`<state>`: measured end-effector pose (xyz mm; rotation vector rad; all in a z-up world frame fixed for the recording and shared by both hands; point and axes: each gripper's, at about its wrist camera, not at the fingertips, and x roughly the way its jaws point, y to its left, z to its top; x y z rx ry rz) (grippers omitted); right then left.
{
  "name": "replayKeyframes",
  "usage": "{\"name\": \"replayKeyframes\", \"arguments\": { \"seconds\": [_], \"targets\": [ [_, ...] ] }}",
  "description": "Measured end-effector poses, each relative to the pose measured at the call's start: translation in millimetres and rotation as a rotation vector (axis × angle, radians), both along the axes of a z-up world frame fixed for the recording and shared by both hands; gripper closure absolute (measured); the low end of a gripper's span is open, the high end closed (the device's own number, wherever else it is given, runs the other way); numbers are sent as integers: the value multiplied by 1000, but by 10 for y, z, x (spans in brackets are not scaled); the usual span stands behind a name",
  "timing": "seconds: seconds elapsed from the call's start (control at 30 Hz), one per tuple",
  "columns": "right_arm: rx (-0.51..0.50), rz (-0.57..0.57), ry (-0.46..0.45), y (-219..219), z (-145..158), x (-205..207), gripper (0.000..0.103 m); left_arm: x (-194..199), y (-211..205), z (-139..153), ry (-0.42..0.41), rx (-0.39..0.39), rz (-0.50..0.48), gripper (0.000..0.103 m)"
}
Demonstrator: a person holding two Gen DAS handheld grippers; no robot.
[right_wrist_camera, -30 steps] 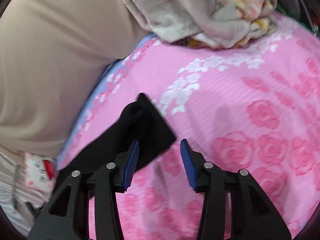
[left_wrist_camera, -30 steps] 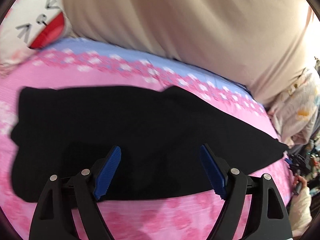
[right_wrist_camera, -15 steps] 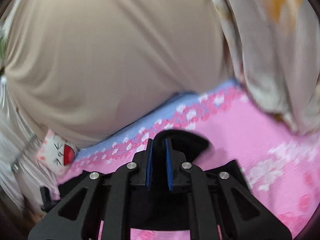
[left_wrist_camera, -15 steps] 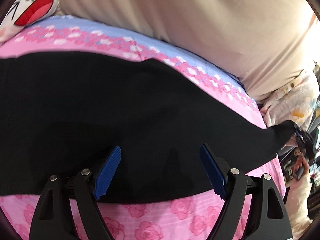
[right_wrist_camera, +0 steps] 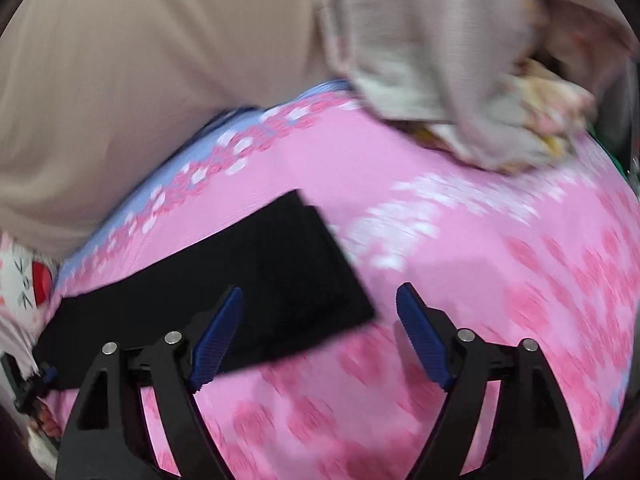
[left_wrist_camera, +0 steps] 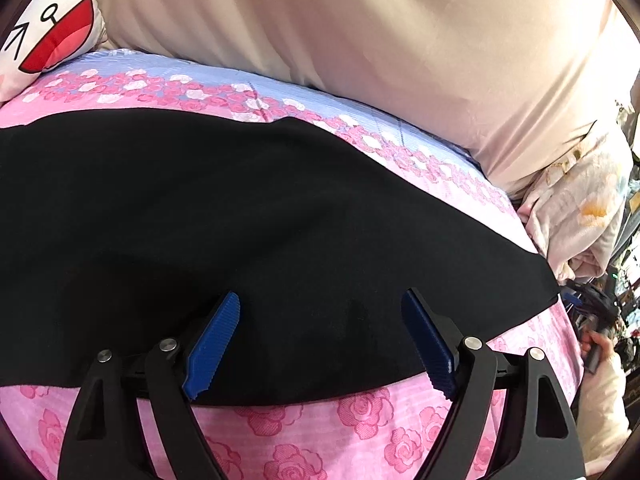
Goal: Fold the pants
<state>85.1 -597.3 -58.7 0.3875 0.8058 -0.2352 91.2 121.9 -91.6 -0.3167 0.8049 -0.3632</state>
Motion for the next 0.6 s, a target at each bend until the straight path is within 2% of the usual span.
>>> {"name": "replayKeyframes", "arguments": {
  "seconds": [0.07, 0.1, 0.13, 0.17, 0.27, 0.3, 0.33, 0.37, 0.43, 0.5, 0.57, 0.6],
  "targets": [
    [-76, 2, 85, 90, -110, 175, 59, -49, 45, 33, -9, -5, 13, 23],
    [-116, 0, 110, 148, -123, 192, 64, -95, 83, 54, -17, -9, 17, 23],
    [-128, 18, 109, 201, -80, 137, 86, -154, 128, 83, -28, -5, 20, 23],
    [-127, 21, 86, 215, -20, 62, 88, -224, 179, 121, -44, 12, 32, 23],
    [-130, -32, 47, 137, 98, -256, 86, -492, 536, 242, -102, 126, 132, 22],
    [-124, -47, 72, 74, 33, -284, 82, -523, 649, 258, -106, 141, 165, 22],
    [-140, -85, 143, -1, -90, -290, 78, -553, 780, 263, -107, 146, 199, 21],
    [-143, -113, 151, 7, -124, -287, 68, -565, 947, 273, -104, 142, 245, 21],
    [-151, -161, 77, 138, 44, -361, 66, -598, 1281, 262, -83, 124, 353, 21],
    [-193, -161, -4, 401, 262, -349, 65, -662, 1614, 259, -68, 77, 456, 21],
    [-217, -86, -70, 827, 487, -204, 50, -766, 1940, 236, -52, 37, 563, 21],
    [-218, -22, -95, 1076, 572, -111, 47, -789, 2070, 210, -28, 23, 591, 21]
  ]
}}
